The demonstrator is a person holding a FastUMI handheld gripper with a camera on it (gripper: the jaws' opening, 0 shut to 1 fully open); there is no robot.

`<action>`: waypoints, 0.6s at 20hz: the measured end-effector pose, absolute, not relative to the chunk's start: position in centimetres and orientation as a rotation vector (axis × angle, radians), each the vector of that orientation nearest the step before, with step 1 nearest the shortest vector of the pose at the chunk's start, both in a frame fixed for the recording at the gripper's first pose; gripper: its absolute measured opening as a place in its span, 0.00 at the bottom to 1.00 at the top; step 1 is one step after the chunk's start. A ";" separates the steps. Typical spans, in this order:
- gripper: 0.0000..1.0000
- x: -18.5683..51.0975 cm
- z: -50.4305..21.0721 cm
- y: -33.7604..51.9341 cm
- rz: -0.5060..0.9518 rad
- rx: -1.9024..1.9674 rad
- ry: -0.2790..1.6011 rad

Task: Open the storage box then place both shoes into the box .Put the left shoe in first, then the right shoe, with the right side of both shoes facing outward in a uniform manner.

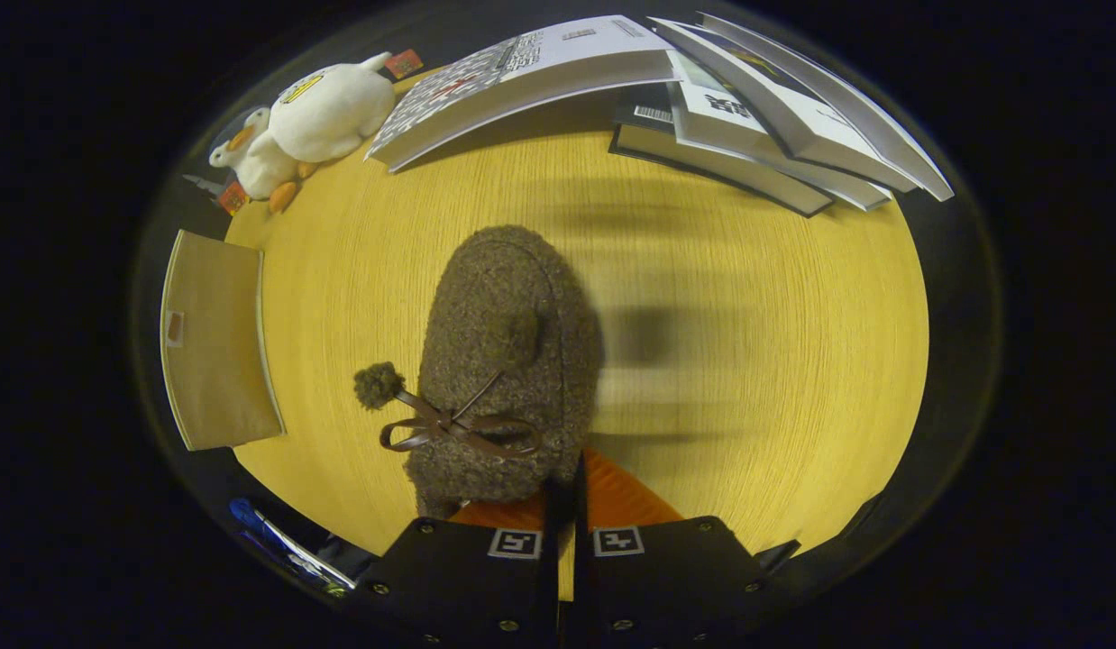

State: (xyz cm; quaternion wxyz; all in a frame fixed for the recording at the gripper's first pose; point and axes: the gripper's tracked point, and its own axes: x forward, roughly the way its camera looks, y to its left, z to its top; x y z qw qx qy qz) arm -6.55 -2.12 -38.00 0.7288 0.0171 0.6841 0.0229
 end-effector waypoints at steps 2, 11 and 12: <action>0.01 -6.2 -37.4 -2.0 0.049 0.048 1.478; 0.00 -5.0 -29.3 4.1 0.166 0.078 1.392; 0.00 -4.8 -28.1 5.3 0.188 0.076 1.374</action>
